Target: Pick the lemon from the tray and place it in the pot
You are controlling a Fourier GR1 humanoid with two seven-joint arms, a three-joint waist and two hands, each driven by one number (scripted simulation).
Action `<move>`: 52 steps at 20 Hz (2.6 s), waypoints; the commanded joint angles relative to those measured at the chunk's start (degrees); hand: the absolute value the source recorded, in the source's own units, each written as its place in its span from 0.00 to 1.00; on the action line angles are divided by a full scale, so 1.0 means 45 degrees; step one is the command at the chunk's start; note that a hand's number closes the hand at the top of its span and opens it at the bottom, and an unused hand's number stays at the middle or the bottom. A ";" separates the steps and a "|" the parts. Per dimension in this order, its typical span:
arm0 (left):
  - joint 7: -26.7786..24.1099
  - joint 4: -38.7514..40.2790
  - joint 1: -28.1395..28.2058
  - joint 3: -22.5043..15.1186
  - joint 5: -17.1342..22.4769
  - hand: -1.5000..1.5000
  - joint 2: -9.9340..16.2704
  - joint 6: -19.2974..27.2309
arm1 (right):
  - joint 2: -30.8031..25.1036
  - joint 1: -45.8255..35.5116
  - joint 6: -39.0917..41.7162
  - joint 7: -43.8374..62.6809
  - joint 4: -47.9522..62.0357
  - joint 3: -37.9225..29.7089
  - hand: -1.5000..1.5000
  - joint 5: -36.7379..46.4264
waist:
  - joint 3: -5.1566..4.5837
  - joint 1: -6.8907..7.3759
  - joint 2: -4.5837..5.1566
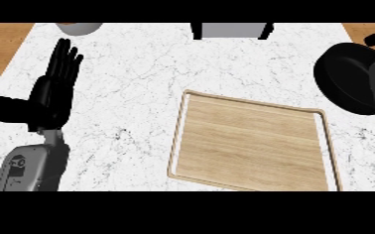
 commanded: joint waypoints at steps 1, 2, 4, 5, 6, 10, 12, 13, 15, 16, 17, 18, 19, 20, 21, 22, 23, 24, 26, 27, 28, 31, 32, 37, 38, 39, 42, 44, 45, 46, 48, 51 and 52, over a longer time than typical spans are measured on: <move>-0.0307 0.0643 -0.0392 0.0523 0.0341 0.50 0.0293 -0.0430 | 0.0030 0.0921 -0.0923 -0.0137 0.0024 -0.0157 1.00 -0.0549 | -0.0003 0.0040 0.0027; -0.0289 0.1044 -0.0733 0.0680 0.0398 0.50 0.0343 -0.0401 | -0.0789 0.0893 -0.0681 -0.0846 0.0049 -0.0538 1.00 -0.0989 | -0.0002 0.0003 0.0030; 0.0514 0.0037 -0.0697 0.0553 0.0448 0.50 0.0529 -0.0434 | -0.0881 0.1381 -0.1427 -0.1073 0.0348 -0.0757 1.00 -0.1260 | 0.0002 0.0050 0.0016; 0.0532 -0.0887 0.0250 -0.0029 -0.0008 0.50 0.0014 -0.0047 | -0.0592 0.1179 -0.1360 -0.0642 0.0750 -0.0515 1.00 -0.1056 | 0.0002 0.0129 0.0014; 0.0529 -0.1051 0.0304 0.0009 0.0051 0.50 0.0129 -0.0149 | -0.1057 0.0997 -0.1774 -0.1202 0.2105 -0.1129 1.00 -0.1474 | 0.0010 0.0234 0.0052; -0.0182 -0.0142 0.0185 0.0132 0.0101 0.50 -0.0015 -0.0302 | -0.0719 0.1195 -0.2040 -0.1998 0.2708 -0.2370 1.00 -0.3440 | 0.0021 0.0181 0.0099; -0.0054 -0.0109 0.0072 0.0307 0.0322 0.50 0.0187 -0.0521 | -0.0734 0.1158 -0.2448 -0.2719 0.2942 -0.3177 0.00 -0.4640 | 0.0031 0.0213 0.0107; -0.0197 -0.0307 0.0217 -0.0424 -0.0210 0.50 -0.0383 -0.0198 | -0.0745 0.0945 -0.2482 -0.3119 0.3610 -0.3269 0.00 -0.4892 | 0.0036 0.0297 0.0133; 0.0477 -0.0225 -0.0257 0.0000 -0.0036 0.50 0.0040 -0.0179 | -0.0895 0.0503 -0.1940 -0.4048 0.3607 -0.3170 0.00 -0.5557 | 0.0020 0.0223 0.0078; -0.0123 -0.0068 -0.0119 -0.0161 -0.0233 0.50 -0.0332 0.0006 | -0.0856 0.1147 -0.2482 -0.5030 0.3939 -0.3289 0.00 -0.5920 | 0.0020 0.0184 0.0088; 0.0341 -0.0671 0.0423 0.0181 0.0193 0.50 0.0069 -0.0338 | -0.1013 0.1063 -0.1775 -0.5500 0.3738 -0.3161 0.00 -0.6183 | 0.0015 0.0206 0.0043; -0.0264 -0.0266 0.0317 0.0330 0.0157 0.50 0.0121 -0.0467 | -0.1139 0.1157 -0.2059 -0.5962 0.3832 -0.3126 0.00 -0.6321 | 0.0010 0.0169 0.0056; 0.0224 0.0476 -0.1042 -0.0218 -0.0564 0.50 -0.0476 0.0503 | -0.1256 0.0516 -0.2834 -0.6038 0.4555 -0.3048 0.00 -0.6007 | 0.0022 0.0211 0.0132; 0.0592 -0.0693 -0.0262 -0.0083 0.0109 0.50 -0.0072 -0.0295 | -0.0997 0.0465 -0.3529 -0.6125 0.4735 -0.2930 0.00 -0.5890 | 0.0022 0.0353 0.0108; 0.0296 -0.0155 -0.0297 0.0168 -0.0044 0.50 -0.0051 -0.0079 | -0.0720 0.0741 -0.3715 -0.6265 0.3774 -0.2877 0.00 -0.6164 | 0.0010 0.0175 0.0057; -0.0026 0.0419 -0.0485 0.0285 -0.0021 0.50 -0.0002 -0.0198 | -0.0856 0.0563 -0.3751 -0.7140 0.3934 -0.3083 0.00 -0.6647 | 0.0014 0.0179 0.0091; 0.0393 -0.0071 -0.0292 0.0234 0.0072 0.50 0.0124 -0.0301 | -0.0865 0.0253 -0.4265 -0.7025 0.3690 -0.3200 0.00 -0.6710 | 0.0018 0.0254 0.0080; 0.0524 -0.0484 0.0008 0.0167 0.0205 0.50 0.0046 -0.0362 | -0.0889 0.0569 -0.4663 -0.7499 0.3257 -0.3499 0.00 -0.7179 | 0.0019 0.0204 0.0037; 0.0241 -0.0317 -0.0202 0.0285 0.0114 0.50 0.0129 -0.0342 | -0.1134 -0.0204 -0.4873 -0.7163 0.3570 -0.3780 0.00 -0.7533 | 0.0015 0.0264 0.0077; -0.0043 0.0111 -0.0007 0.0605 0.0359 0.50 0.0365 -0.0683 | -0.0245 0.0398 -0.5714 -0.7065 0.2665 -0.3896 0.00 -0.7827 | 0.0002 0.0076 0.0016; 0.0632 -0.0872 0.0045 0.0110 0.0067 0.50 0.0091 -0.0286 | -0.0720 0.0394 -0.5525 -0.7332 0.2732 -0.4159 0.00 -0.8252 | 0.0013 0.0131 0.0000; 0.0720 -0.1000 0.0258 0.0035 -0.0148 0.50 -0.0012 -0.0039 | -0.0065 0.0761 -0.6790 -0.7862 0.2063 -0.4792 0.00 -0.9374 | 0.0021 0.0131 -0.0010; 0.1055 -0.0652 -0.0280 0.0145 0.0038 0.50 0.0060 -0.0123 | -0.0475 0.0848 -0.6011 -0.8282 0.1624 -0.4721 0.00 -0.9862 | 0.0011 0.0000 -0.0013; 0.0512 -0.0694 0.0295 0.0309 0.0040 0.50 0.0143 -0.0328 | -0.0266 0.3020 -0.5725 -0.9041 -0.1278 -0.5015 0.00 -1.1383 | -0.0002 -0.0166 -0.0077; 0.0764 -0.0474 -0.0223 0.0206 -0.0102 0.50 -0.0140 0.0081 | 0.0207 0.3025 -0.6209 -0.8758 -0.1731 -0.4705 0.00 -1.1266 | -0.0004 -0.0113 -0.0044; -0.0109 -0.0266 0.0244 0.0167 -0.0186 0.50 -0.0248 -0.0130 | 0.0233 0.3285 -0.5889 -0.8100 -0.2659 -0.4492 0.00 -1.1090 | -0.0013 -0.0141 -0.0055; 0.0383 0.0152 -0.0428 0.0391 -0.0070 0.50 -0.0011 -0.0129 | 0.0397 0.5054 -0.5227 -0.9002 -0.4457 -0.5132 0.00 -1.2757 | -0.0008 -0.0263 -0.0059; 0.0345 -0.0478 0.0388 0.0279 -0.0171 0.50 0.0087 -0.0310 | 0.0889 0.5963 -0.5700 -0.9273 -0.5432 -0.5236 0.00 -1.3102 | -0.0005 -0.0143 -0.0052; 0.0403 -0.0329 0.0064 0.0239 -0.0062 0.50 -0.0064 -0.0301 | 0.1127 0.6664 -0.5125 -0.8790 -0.6419 -0.5063 0.00 -1.3192 | -0.0009 -0.0173 -0.0050; 0.0145 -0.0698 0.0534 0.0357 0.0010 0.50 -0.0137 -0.0277 | 0.0965 0.6841 -0.5358 -0.8724 -0.6429 -0.5284 0.00 -1.3316 | -0.0007 -0.0094 -0.0036; 0.0369 -0.0544 0.0299 0.0282 -0.0115 0.50 -0.0101 -0.0271 | 0.0846 0.7583 -0.4953 -0.8678 -0.7156 -0.5419 0.00 -1.3861 | -0.0005 -0.0072 -0.0019; 0.0427 -0.0094 -0.0273 0.0277 -0.0303 0.50 -0.0226 0.0067 | 0.1530 0.9213 -0.4740 -0.9062 -0.8791 -0.5905 0.00 -1.4582 | -0.0003 -0.0148 -0.0022; 0.0452 -0.0321 -0.0028 0.0153 -0.0336 0.50 -0.0270 0.0004 | 0.1768 0.9857 -0.4265 -0.8877 -0.9563 -0.5956 0.00 -1.4868 | -0.0004 -0.0155 -0.0031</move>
